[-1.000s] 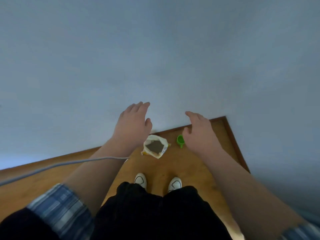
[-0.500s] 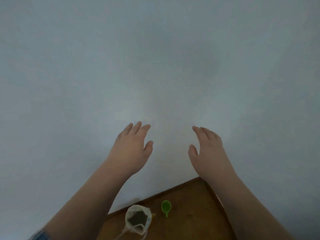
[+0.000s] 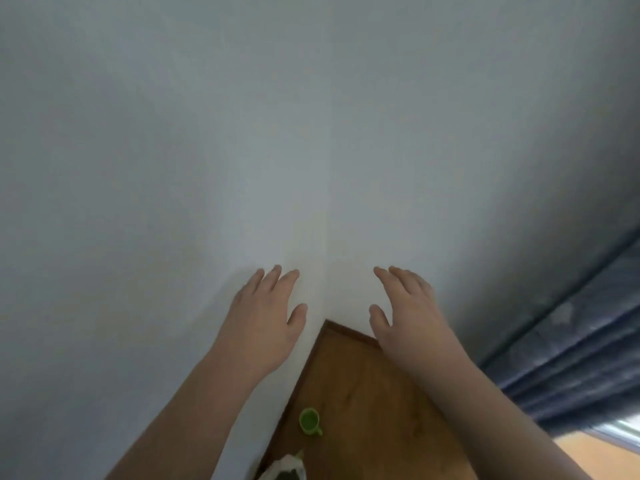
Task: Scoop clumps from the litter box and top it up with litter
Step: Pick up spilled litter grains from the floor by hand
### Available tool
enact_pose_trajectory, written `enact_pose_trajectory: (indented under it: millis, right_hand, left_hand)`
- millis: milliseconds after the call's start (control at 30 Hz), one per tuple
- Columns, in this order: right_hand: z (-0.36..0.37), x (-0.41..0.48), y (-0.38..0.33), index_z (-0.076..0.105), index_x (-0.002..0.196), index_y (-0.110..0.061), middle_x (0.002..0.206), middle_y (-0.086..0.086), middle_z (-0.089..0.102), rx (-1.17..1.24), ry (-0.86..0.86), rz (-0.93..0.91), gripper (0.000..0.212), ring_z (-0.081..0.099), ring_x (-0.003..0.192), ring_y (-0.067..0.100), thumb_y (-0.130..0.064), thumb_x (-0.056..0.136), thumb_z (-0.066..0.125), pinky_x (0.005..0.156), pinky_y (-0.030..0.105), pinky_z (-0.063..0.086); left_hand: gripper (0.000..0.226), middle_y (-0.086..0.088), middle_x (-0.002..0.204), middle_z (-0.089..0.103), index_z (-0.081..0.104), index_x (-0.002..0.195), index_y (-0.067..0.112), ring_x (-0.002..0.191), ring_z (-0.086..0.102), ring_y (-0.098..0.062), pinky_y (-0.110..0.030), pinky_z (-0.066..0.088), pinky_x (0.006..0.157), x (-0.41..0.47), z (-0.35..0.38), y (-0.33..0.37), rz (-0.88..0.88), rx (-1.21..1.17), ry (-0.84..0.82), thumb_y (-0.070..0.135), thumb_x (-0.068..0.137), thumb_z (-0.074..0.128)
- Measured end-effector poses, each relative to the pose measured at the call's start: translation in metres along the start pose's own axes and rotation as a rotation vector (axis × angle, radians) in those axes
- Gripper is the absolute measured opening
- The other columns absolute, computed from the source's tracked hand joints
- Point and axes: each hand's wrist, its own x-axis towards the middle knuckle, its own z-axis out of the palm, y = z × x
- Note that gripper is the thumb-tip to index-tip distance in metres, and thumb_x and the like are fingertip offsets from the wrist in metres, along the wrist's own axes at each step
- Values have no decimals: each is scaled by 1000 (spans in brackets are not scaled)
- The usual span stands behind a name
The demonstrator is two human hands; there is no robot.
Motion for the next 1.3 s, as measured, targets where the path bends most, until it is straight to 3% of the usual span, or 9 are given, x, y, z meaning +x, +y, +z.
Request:
enact_pose_trajectory:
  millis: [267, 467, 633, 1033, 1300]
  right_hand:
    - [-25, -116, 26, 22, 155, -31, 162, -7, 22, -32, 124, 405, 58, 9, 151, 18, -36, 102, 43, 123, 39, 13]
    - [-55, -215, 67, 26, 155, -28, 159, -6, 28, -24, 265, 664, 61, 15, 149, 17, -35, 99, 49, 123, 40, 22]
    - [-65, -292, 100, 26, 155, -32, 162, -6, 25, 24, 320, 828, 61, 12, 150, 17, -37, 98, 47, 122, 40, 17]
    - [-67, -497, 223, 35, 152, -25, 157, -2, 33, 113, 340, 1097, 60, 19, 147, 17, -33, 95, 51, 122, 39, 19]
    - [22, -586, 319, 44, 145, -17, 147, 1, 45, 177, 276, 1251, 55, 33, 139, 22, -22, 91, 53, 117, 37, 28]
  left_hand:
    - [59, 0, 165, 15, 16, 157, 29, 152, 9, -24, -43, 15, 123, -14, 37, 69, 369, -34, -227, 46, 102, 32]
    - [59, 1, 164, 18, 18, 156, 29, 152, 11, -22, -40, 14, 123, -48, 60, 152, 631, -22, -297, 45, 102, 34]
    - [60, 0, 161, 27, 25, 155, 28, 149, 19, -21, -42, 19, 122, -84, 94, 216, 811, -10, -340, 45, 100, 41]
    - [59, 2, 161, 28, 26, 155, 29, 149, 19, -20, -42, 21, 122, -234, 207, 388, 1000, 83, -546, 43, 100, 44]
    - [54, 2, 155, 38, 35, 150, 24, 144, 30, -17, -36, 29, 115, -294, 348, 443, 1043, 100, -699, 34, 98, 48]
